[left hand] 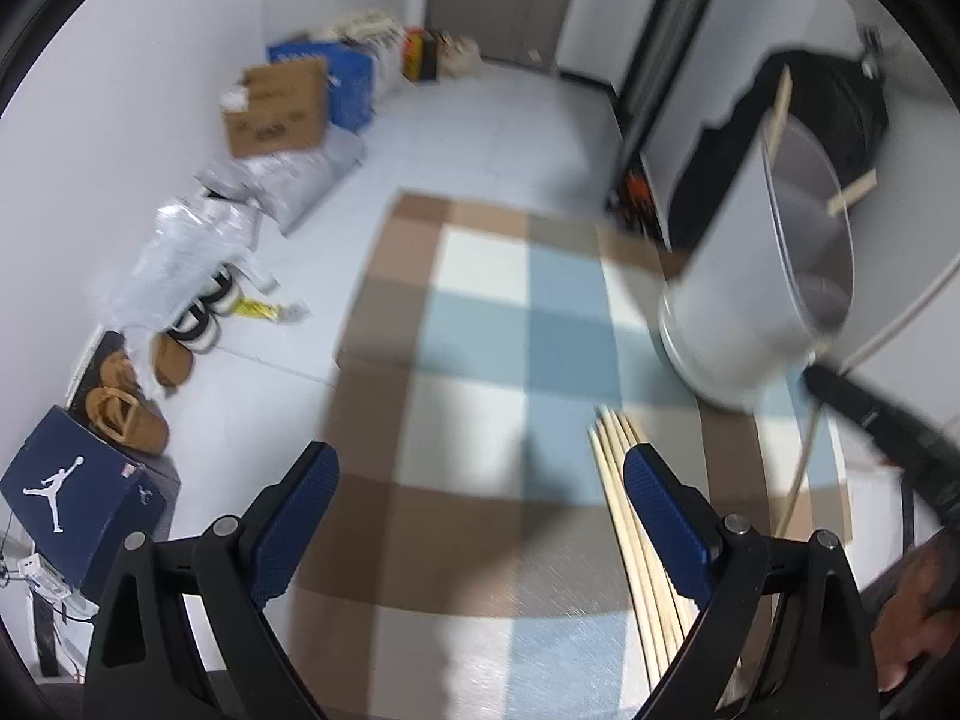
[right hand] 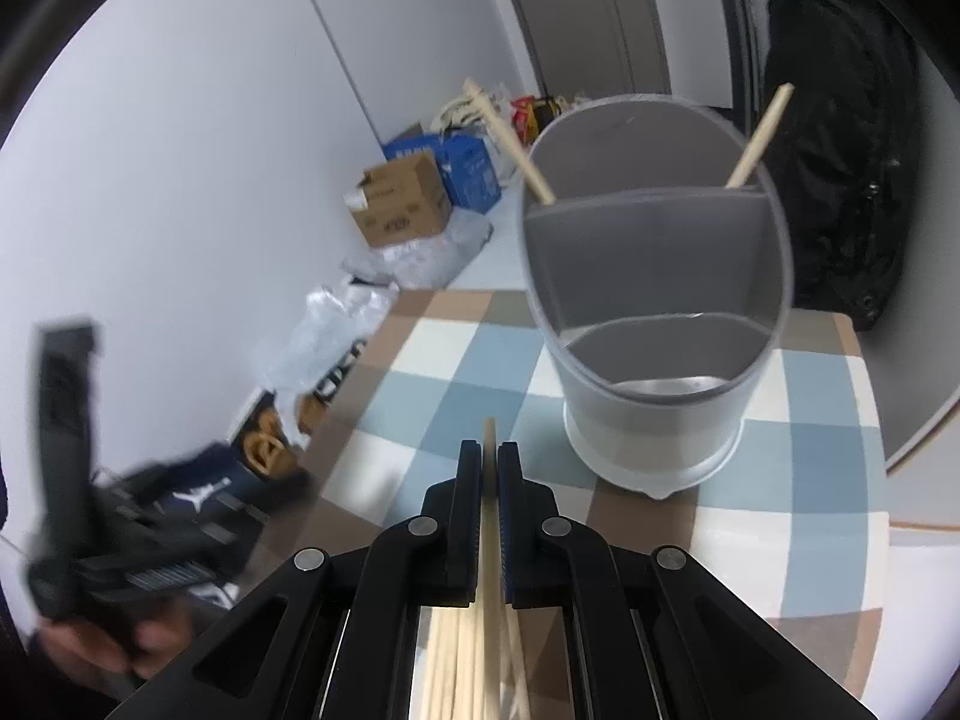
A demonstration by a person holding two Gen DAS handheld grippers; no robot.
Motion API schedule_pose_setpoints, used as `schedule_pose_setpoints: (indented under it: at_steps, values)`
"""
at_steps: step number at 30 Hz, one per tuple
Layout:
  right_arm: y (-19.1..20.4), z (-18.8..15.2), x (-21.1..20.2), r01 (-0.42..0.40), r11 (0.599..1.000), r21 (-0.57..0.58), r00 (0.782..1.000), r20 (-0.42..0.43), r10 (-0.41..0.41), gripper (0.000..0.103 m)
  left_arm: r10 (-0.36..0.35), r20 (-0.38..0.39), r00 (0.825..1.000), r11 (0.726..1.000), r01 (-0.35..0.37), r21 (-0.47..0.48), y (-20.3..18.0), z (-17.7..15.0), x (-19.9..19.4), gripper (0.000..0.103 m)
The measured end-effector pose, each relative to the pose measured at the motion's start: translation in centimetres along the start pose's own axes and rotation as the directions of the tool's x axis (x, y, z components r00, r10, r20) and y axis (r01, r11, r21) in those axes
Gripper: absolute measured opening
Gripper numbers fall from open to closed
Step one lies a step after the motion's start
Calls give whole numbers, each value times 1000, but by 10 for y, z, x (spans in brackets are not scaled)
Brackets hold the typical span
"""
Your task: Organize utensils
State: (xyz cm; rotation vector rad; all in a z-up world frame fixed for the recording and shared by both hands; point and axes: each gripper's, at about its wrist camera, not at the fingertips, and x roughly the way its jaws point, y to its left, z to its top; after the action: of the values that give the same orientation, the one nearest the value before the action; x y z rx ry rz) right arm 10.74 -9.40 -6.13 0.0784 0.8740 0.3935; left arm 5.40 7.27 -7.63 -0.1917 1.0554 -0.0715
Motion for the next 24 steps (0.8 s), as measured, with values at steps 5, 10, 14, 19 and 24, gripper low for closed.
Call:
schedule_pose_setpoints:
  at_steps: [5, 10, 14, 19, 24]
  values:
    - [-13, -1, -23, -35, 999, 29, 998, 54, 33, 4, 5, -94, 996, 1000, -3, 29, -16, -10, 17, 93]
    - [-23, -4, -39, -54, 998, 43, 995, 82, 50, 4, 62, -133, 989, 995, -51, 83, -29, -16, 28, 93]
    - [-30, -4, -53, -69, 996, 53, 991, 115, 62, 4, 93, -169, 981, 993, -78, 94, -33, -20, 38, 93]
    - [-35, -8, -66, -87, 995, 53, 986, 145, 78, 4, 122, -180, 976, 991, -110, 77, -33, -21, 41, 93]
    - [-40, -12, -72, -96, 994, 54, 983, 164, 86, 4, 172, -177, 969, 983, -159, 88, -36, -21, 44, 93]
